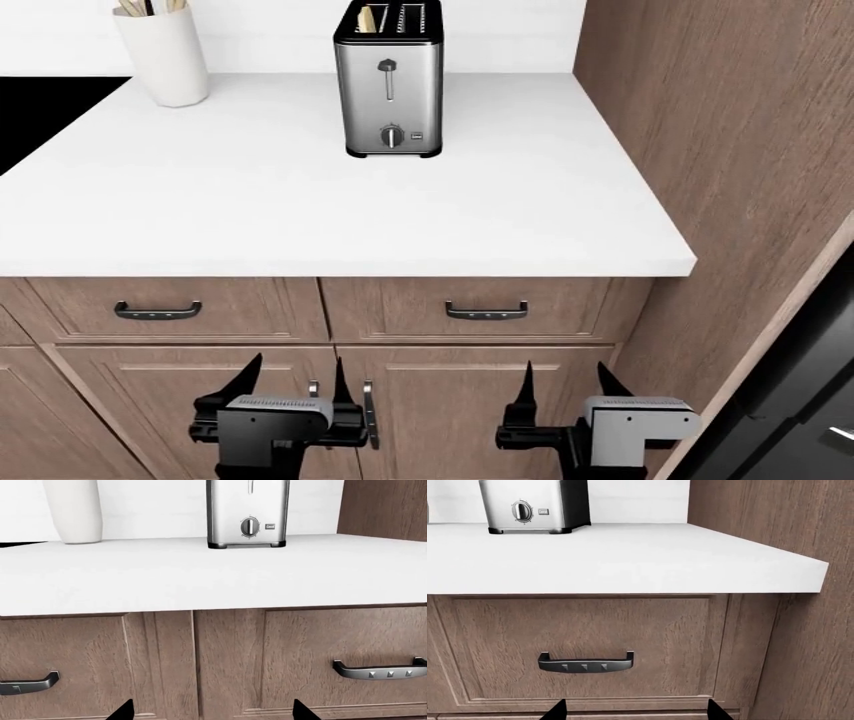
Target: Push down the lever of the toaster to turn it on.
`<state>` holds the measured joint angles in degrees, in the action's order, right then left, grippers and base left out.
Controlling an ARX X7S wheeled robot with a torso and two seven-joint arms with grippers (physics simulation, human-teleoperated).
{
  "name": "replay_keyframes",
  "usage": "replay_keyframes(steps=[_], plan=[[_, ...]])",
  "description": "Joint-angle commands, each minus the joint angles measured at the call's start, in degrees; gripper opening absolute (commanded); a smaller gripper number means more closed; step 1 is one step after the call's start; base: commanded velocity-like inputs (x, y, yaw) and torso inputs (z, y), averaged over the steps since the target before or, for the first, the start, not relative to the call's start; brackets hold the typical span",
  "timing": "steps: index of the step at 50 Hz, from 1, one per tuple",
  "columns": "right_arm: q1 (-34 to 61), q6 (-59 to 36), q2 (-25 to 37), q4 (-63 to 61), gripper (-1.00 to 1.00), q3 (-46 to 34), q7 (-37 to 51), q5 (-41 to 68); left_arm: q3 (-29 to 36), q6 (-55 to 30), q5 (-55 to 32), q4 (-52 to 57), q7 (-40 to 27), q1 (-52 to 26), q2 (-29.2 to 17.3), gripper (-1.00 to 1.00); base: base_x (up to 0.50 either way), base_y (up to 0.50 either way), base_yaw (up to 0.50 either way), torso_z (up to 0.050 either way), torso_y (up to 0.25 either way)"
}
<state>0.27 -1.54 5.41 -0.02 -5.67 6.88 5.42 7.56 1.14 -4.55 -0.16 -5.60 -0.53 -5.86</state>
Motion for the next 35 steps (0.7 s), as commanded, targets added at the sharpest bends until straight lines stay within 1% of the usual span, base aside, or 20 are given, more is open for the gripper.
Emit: replay_keyframes(steps=[1, 4, 9, 35], plan=[[0.2, -0.4, 0.7, -0.3, 1.0, -0.7, 0.8, 1.1, 0.6, 0.0, -0.7, 0.1, -0.8, -0.3, -0.7, 1.0, 0.0, 0.0, 0.0, 0.05, 0.027], [0.3, -0.6, 0.8, -0.4, 1.0, -0.8, 0.9, 1.4, 0.5, -0.6, -0.2, -0.3, -2.0, -0.5, -0.7, 1.0, 0.0, 0.0, 0.0, 0.044, 0.016], [0.4, -0.9, 1.1, -0.7, 1.0, -1.2, 0.8, 1.9, 0.7, -1.2, -0.7, 0.0, -2.4, -0.7, -0.9, 1.0, 0.0, 0.04, 0.0, 0.0, 0.0], [0.3, -0.5, 2.2, -0.5, 1.0, -2.7, 2.1, 2.8, 1.9, 0.2, -1.8, -0.8, -3.5, -0.9, -1.9, 1.0, 0.0, 0.5, 0.0, 0.0, 0.0]])
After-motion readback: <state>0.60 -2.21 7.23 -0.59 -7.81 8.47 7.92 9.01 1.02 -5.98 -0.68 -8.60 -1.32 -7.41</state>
